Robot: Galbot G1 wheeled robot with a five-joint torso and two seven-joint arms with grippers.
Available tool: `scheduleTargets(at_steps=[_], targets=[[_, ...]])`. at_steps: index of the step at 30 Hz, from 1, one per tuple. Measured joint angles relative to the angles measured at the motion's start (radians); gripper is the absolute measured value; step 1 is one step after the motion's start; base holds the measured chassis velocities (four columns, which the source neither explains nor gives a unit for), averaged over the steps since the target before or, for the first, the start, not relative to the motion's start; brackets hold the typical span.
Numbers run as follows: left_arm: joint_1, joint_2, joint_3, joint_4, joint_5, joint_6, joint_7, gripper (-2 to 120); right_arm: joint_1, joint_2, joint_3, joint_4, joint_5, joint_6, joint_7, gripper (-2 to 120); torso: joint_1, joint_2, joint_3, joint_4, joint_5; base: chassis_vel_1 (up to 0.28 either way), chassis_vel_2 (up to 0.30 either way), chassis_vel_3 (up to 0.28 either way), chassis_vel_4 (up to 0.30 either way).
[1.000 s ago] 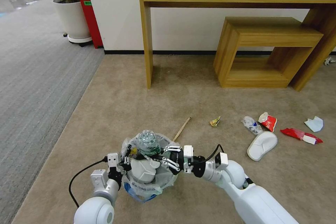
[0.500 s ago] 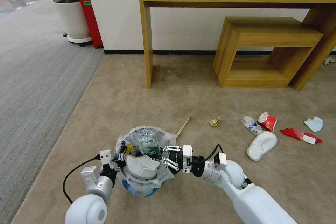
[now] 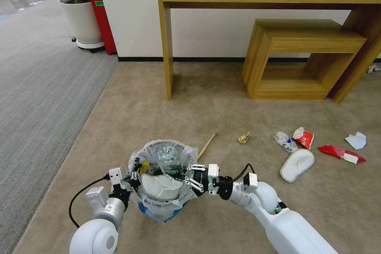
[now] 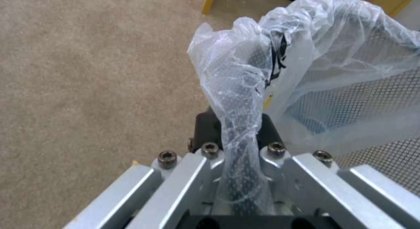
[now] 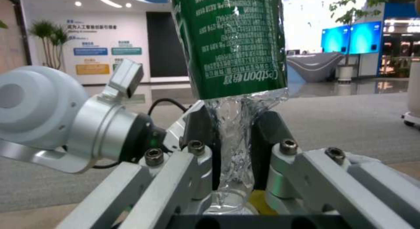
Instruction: Pick up the trash bin and place the garbage on the floor into it.
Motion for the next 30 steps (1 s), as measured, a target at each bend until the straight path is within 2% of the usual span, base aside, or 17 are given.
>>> scheduleTargets(at_steps=[14, 15, 16, 19, 20, 23, 25, 26, 28, 30], targets=[[0.011, -0.004, 0.006, -0.036, -0.024, 0.016, -0.003, 3, 0.027, 0.032, -0.049, -0.03, -0.039, 0.024, 0.08, 14, 0.0, 0.0, 0.0, 0.0001, 0.0, 0.0, 0.0, 0.0, 0.0], [0.011, -0.004, 0.006, -0.038, -0.024, 0.017, -0.003, 3, 0.029, 0.034, -0.052, -0.032, -0.041, 0.024, 0.083, 19, 0.0, 0.0, 0.0, 0.0001, -0.0001, 0.0, 0.0, 0.0, 0.0], [0.011, -0.004, 0.006, -0.038, -0.024, 0.017, -0.003, 3, 0.029, 0.034, -0.052, -0.032, -0.041, 0.024, 0.083, 19, 0.0, 0.0, 0.0, 0.0001, -0.0001, 0.0, 0.0, 0.0, 0.0], [0.013, -0.003, 0.01, -0.043, -0.026, 0.018, -0.003, 3, 0.032, 0.04, -0.059, -0.04, -0.048, 0.025, 0.095, 34, 0.0, 0.0, 0.0, 0.0001, -0.0001, 0.0, 0.0, 0.0, 0.0], [0.013, -0.003, 0.01, -0.043, -0.026, 0.018, -0.003, 3, 0.032, 0.04, -0.059, -0.04, -0.048, 0.025, 0.095, 34, 0.0, 0.0, 0.0, 0.0001, -0.0001, 0.0, 0.0, 0.0, 0.0], [0.015, -0.001, 0.012, -0.047, -0.026, 0.018, -0.001, 3, 0.032, 0.044, -0.059, -0.045, -0.055, 0.028, 0.097, 47, 0.0, 0.0, 0.0, 0.0001, -0.0001, 0.0, 0.0, 0.0, 0.0], [0.015, -0.001, 0.012, -0.047, -0.026, 0.018, -0.001, 3, 0.032, 0.044, -0.059, -0.046, -0.055, 0.028, 0.098, 49, 0.0, 0.0, 0.0, 0.0001, -0.0001, 0.0, 0.0, 0.0, 0.0], [0.016, 0.0, 0.013, -0.048, -0.026, 0.018, 0.0, 3, 0.031, 0.043, -0.058, -0.046, -0.058, 0.029, 0.098, 59, 0.0, 0.0, 0.0, 0.0001, -0.0001, 0.0, 0.0, 0.0, 0.0], [0.016, 0.001, 0.013, -0.048, -0.026, 0.018, 0.001, 3, 0.031, 0.043, -0.056, -0.046, -0.058, 0.03, 0.098, 63, 0.0, 0.0, 0.0, 0.0001, -0.0001, 0.0, 0.0, 0.0, 0.0], [0.016, 0.001, 0.016, -0.048, -0.026, 0.018, 0.002, 3, 0.028, 0.042, -0.048, -0.044, -0.059, 0.03, 0.098, 72, 0.0, 0.0, 0.0, 0.0001, 0.0, 0.0, 0.0, 0.0, 0.0]])
